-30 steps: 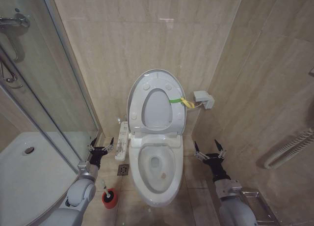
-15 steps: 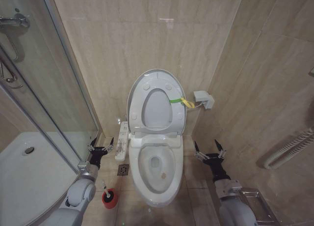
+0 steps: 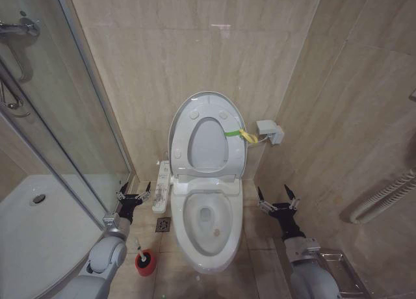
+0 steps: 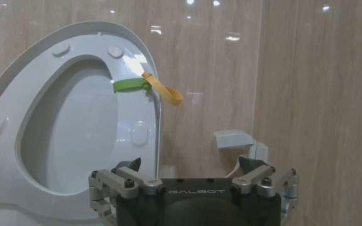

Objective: Open the toilet lid, clean the toilet bowl with a toilet brush, close the toilet lid, and flush.

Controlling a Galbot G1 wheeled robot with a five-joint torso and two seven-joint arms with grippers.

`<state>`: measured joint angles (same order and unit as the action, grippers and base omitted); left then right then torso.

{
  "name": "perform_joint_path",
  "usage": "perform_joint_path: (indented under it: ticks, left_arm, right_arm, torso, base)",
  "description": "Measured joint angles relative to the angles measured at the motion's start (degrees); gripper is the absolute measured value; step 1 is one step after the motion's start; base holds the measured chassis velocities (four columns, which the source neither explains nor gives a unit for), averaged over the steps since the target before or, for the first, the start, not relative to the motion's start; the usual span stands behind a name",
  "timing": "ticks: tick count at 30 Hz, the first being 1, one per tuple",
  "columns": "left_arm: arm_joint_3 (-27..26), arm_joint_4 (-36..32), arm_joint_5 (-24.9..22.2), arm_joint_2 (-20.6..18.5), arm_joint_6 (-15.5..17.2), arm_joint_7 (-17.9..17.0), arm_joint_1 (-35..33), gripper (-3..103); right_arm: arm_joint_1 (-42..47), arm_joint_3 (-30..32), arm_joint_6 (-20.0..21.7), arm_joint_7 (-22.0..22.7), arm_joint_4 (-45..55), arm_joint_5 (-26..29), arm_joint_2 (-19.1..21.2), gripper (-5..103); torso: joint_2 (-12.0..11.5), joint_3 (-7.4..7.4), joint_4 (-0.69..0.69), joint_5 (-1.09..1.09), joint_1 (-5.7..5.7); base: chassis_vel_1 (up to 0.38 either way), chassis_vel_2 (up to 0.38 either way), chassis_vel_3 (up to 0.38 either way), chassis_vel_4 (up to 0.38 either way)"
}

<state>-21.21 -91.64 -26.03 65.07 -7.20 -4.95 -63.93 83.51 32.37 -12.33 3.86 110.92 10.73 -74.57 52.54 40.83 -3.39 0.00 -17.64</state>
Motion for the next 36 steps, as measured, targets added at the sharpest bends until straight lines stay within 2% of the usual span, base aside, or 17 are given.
perform_joint_path:
  ticks: [36]
  left_arm:
    - [0.0, 0.0, 0.0, 0.0, 0.0, 0.0, 0.0, 100]
  right_arm:
    - [0.0, 0.0, 0.0, 0.0, 0.0, 0.0, 0.0, 100]
  torso:
    - [0.0, 0.0, 0.0, 0.0, 0.0]
  base:
    - [0.0, 0.0, 0.0, 0.0]
